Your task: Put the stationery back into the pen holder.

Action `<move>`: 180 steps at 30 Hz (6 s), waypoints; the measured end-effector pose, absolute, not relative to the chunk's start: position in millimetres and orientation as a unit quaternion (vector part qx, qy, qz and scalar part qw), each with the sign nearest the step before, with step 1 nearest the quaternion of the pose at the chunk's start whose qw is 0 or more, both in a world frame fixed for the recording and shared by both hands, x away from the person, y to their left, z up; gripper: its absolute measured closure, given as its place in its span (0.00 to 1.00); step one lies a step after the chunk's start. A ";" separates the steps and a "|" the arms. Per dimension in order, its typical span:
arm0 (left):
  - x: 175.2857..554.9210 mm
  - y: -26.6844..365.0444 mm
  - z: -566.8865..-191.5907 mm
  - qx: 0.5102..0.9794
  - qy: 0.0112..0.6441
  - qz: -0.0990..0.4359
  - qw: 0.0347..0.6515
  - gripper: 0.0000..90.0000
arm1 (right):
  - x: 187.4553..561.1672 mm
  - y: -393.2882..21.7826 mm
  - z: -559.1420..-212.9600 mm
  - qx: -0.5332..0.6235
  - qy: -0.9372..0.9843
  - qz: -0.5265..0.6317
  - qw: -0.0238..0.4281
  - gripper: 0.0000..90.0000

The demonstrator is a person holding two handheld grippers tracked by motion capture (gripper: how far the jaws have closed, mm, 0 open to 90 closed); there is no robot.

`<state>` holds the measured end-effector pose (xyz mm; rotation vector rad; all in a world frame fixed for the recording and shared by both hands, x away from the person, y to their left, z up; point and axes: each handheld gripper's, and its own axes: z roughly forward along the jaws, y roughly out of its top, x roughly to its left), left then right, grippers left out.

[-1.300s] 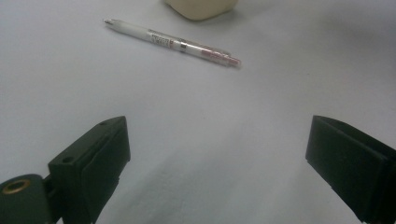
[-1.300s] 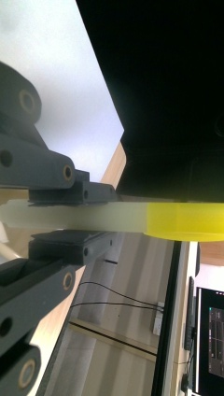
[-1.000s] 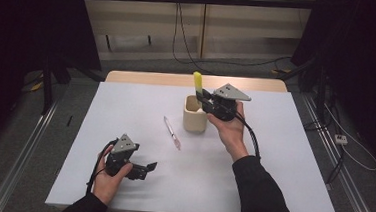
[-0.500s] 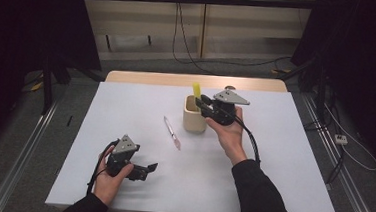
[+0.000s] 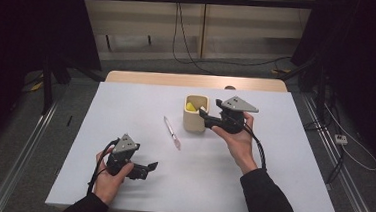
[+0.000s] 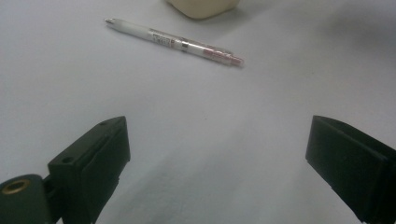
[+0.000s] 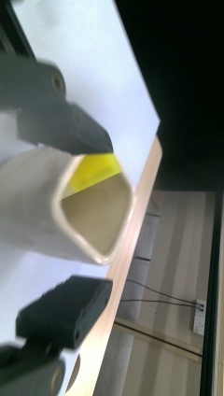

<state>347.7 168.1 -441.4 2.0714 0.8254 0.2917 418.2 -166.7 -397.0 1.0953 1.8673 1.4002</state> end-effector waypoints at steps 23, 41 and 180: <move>351.5 143.5 -428.5 0.847 0.305 0.091 0.427 0.29 | 360.7 -212.2 -427.1 0.411 0.739 0.471 0.251 0.08; 354.5 122.9 -418.4 0.849 0.291 0.066 0.436 1.00 | 313.0 -256.6 -446.9 0.444 0.724 0.464 0.251 0.06; 426.1 127.5 -449.6 0.869 0.361 0.015 0.339 1.00 | 278.9 -271.0 -454.5 0.440 0.733 0.452 0.255 0.05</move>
